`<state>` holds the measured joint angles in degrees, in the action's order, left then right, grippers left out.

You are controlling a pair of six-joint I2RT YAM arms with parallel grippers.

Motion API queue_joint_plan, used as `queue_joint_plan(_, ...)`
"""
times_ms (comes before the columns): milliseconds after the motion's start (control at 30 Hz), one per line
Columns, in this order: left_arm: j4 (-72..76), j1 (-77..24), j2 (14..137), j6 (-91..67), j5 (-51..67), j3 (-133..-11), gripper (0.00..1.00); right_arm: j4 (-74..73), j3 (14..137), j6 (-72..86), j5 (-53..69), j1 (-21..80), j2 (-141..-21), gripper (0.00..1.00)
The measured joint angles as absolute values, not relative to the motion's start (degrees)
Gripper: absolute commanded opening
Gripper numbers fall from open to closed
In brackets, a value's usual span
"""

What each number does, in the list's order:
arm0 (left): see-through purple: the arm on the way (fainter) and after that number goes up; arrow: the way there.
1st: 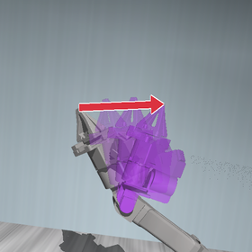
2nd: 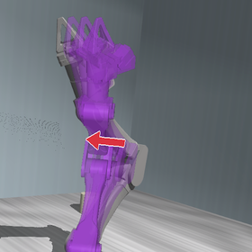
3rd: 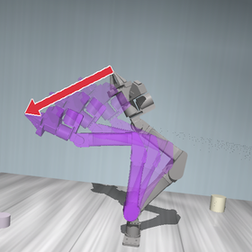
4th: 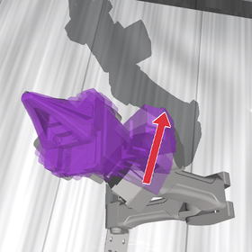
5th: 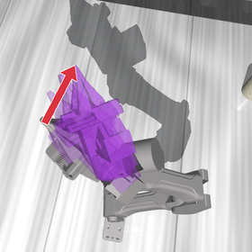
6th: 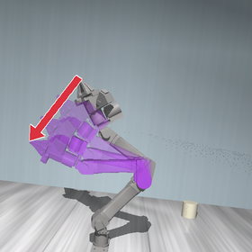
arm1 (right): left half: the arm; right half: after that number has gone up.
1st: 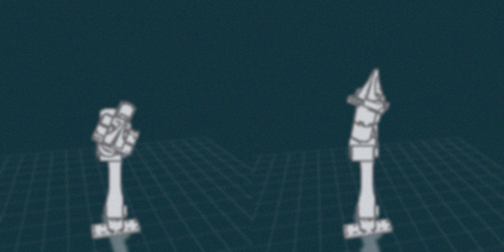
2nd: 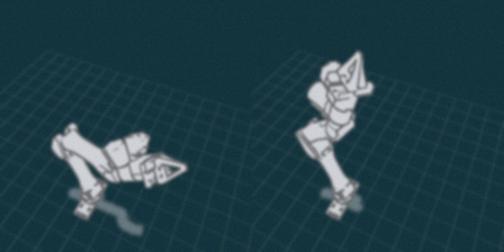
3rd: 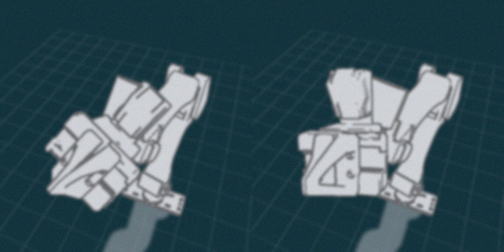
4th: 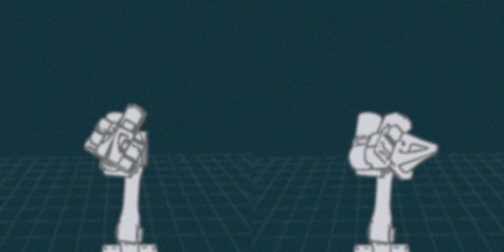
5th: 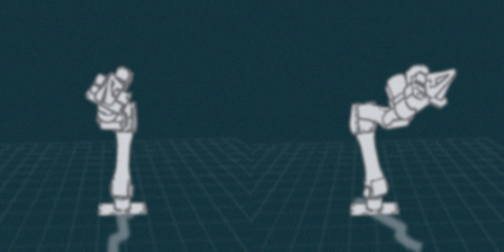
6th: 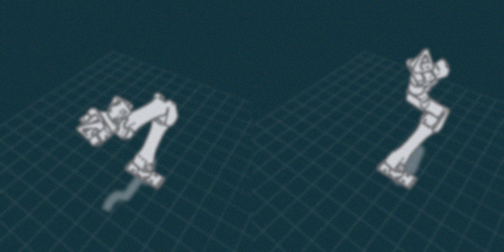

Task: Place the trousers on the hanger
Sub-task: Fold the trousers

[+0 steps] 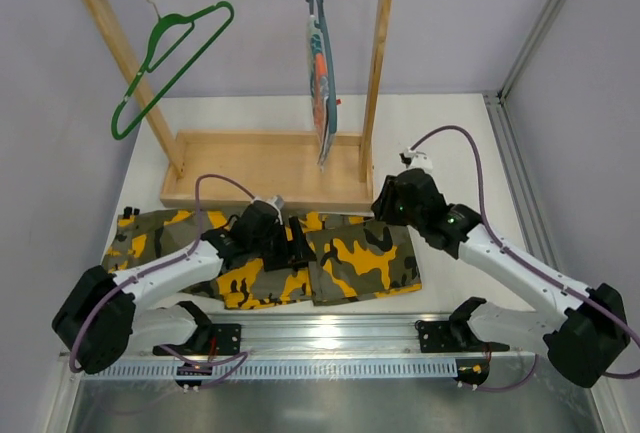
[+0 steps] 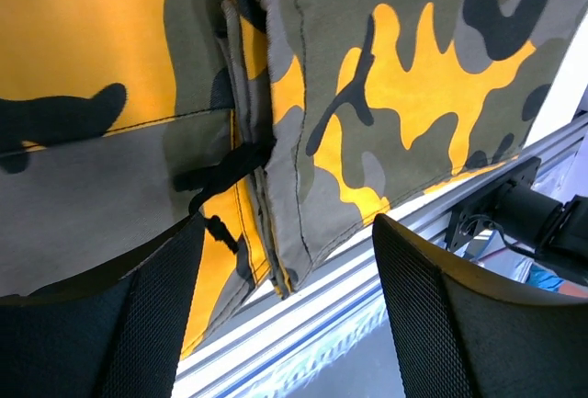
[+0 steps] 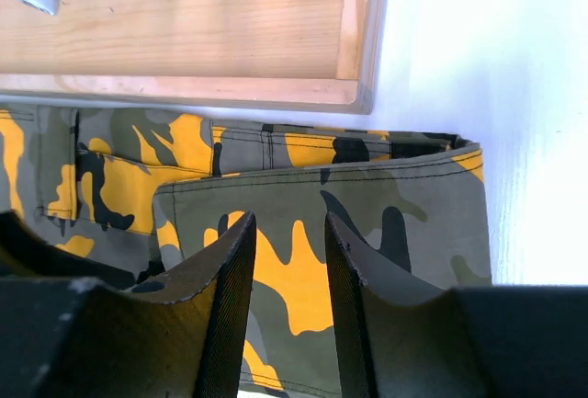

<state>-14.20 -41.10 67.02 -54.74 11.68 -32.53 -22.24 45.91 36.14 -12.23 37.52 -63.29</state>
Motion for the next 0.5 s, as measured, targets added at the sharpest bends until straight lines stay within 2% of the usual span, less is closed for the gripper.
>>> queue_joint_plan(100, -10.3, -42.8, 71.0, -58.1, 11.5, -31.6, 0.72, -22.3, 44.9, 35.7, -9.7, 34.7, -59.8, 0.43)
queue_joint_plan(300, -5.2, -46.3, 78.0, -61.7, 11.5, -32.1, 0.69, -22.4, 39.9, 35.4, -4.4, 28.5, -57.1, 0.59)
queue_joint_plan(400, -3.7, -46.9, 79.8, -62.9, 11.1, -32.9, 0.61, -22.8, 38.2, 35.1, -2.9, 27.3, -56.1, 0.61)
queue_joint_plan(467, -3.3, -47.0, 80.8, -63.4, 10.9, -33.3, 0.5, -23.2, 37.8, 34.9, -2.3, 27.2, -55.2, 0.62)
queue_joint_plan(500, -3.2, -47.1, 81.2, -63.6, 10.7, -33.5, 0.42, -23.2, 37.8, 34.7, -2.1, 27.1, -54.7, 0.62)
